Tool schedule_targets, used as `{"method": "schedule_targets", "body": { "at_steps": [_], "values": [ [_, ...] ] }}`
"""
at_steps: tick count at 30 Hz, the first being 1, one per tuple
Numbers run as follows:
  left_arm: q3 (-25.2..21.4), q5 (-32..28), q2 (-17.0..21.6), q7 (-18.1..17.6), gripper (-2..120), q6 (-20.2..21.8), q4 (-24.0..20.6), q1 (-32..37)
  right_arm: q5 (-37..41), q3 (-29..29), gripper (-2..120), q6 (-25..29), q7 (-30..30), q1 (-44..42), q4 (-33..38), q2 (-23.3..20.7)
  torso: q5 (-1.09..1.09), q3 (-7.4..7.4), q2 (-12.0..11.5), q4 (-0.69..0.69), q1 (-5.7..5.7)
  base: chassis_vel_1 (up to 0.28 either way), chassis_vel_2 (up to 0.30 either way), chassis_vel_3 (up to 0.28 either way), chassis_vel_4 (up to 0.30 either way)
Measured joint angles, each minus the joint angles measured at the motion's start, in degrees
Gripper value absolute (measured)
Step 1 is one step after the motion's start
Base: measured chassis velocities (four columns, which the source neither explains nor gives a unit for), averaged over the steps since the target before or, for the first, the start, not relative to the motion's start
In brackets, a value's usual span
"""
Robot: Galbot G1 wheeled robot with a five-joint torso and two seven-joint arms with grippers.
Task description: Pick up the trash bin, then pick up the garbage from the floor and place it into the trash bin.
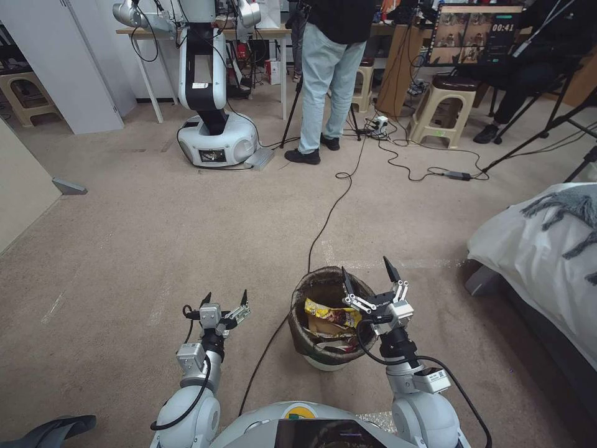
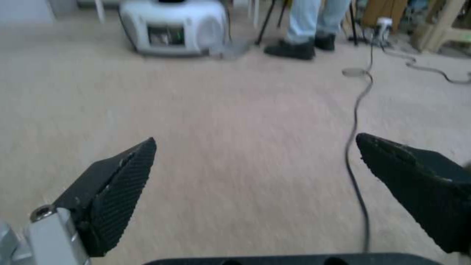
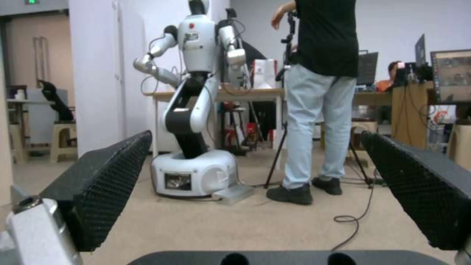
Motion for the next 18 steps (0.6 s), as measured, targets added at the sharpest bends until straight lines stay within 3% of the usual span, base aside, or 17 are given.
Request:
{"method": "schedule_targets", "body": {
  "at_steps": [2, 6, 18],
  "values": [
    [-1.0, 2.8, -0.2, -0.3, 99, -4.3, -0.1, 0.4, -0.2, 0.8, 100, -0.2, 1.6, 0.1, 0.9, 0.6, 0.00, 0.00, 0.0, 0.00, 0.00, 0.000, 0.000, 0.000, 0.000],
    [-1.6, 4.8, -0.4, -1.6, 100, -6.7, -0.9, 0.9, -0.9, 2.3, 100, -1.0, 3.9, 0.0, 2.2, 1.1, 0.00, 0.00, 0.0, 0.00, 0.00, 0.000, 0.000, 0.000, 0.000],
    [-2.2, 8.3, -1.0, -3.8, 100, -9.5, -0.9, 0.3, -1.1, 6.6, 100, -0.5, 5.2, 0.3, -0.8, 2.2, 0.00, 0.00, 0.0, 0.00, 0.00, 0.000, 0.000, 0.000, 0.000]
  ]
}}
